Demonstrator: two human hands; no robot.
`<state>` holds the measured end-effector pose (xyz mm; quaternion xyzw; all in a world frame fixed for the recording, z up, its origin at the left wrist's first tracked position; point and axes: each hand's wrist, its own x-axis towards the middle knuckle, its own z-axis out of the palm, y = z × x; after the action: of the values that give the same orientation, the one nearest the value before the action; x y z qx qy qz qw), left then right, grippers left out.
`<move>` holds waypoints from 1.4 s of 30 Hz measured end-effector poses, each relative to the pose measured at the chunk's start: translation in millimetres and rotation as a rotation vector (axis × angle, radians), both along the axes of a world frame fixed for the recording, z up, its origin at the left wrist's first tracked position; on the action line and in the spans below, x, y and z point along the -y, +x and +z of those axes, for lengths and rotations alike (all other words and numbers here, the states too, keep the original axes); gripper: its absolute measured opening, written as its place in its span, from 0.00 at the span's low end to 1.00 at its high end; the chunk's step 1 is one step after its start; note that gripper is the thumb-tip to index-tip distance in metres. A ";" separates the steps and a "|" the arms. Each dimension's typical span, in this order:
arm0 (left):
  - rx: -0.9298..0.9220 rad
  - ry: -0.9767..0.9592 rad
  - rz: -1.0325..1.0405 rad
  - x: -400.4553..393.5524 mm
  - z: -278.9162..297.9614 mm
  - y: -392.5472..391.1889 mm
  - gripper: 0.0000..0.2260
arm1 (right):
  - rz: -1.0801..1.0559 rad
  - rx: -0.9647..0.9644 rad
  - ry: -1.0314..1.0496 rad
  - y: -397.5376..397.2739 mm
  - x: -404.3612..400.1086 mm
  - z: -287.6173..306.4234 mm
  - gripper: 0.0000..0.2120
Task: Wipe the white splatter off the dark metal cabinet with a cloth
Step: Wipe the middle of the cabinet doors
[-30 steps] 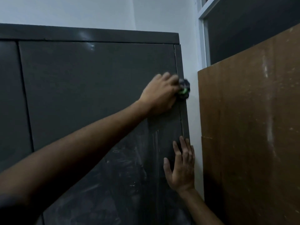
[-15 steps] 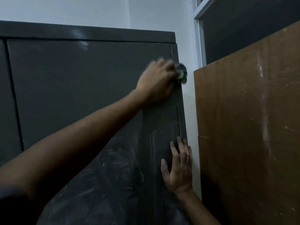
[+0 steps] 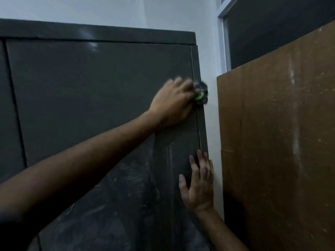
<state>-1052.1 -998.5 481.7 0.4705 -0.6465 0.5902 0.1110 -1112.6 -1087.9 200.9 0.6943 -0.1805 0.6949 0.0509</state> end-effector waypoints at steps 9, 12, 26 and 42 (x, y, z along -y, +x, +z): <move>-0.077 -0.173 0.094 -20.3 -36.0 23.6 0.21 | -0.015 -0.010 0.020 -2.2 -2.7 1.8 0.31; -0.122 -0.133 0.089 -8.6 -64.8 7.1 0.22 | 0.008 -0.059 0.064 -8.9 -6.9 0.7 0.31; -0.315 0.438 -0.035 -45.7 -142.5 3.3 0.34 | 0.761 0.223 0.852 -68.5 -55.6 42.8 0.13; -0.594 0.310 -0.200 -162.3 -165.0 50.2 0.17 | 0.742 0.689 0.936 -68.2 -68.9 83.1 0.04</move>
<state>-1001.9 -836.2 316.7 0.5675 -0.7106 0.3087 0.2788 -1180.8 -1019.1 284.1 0.3985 -0.2179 0.6965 -0.5556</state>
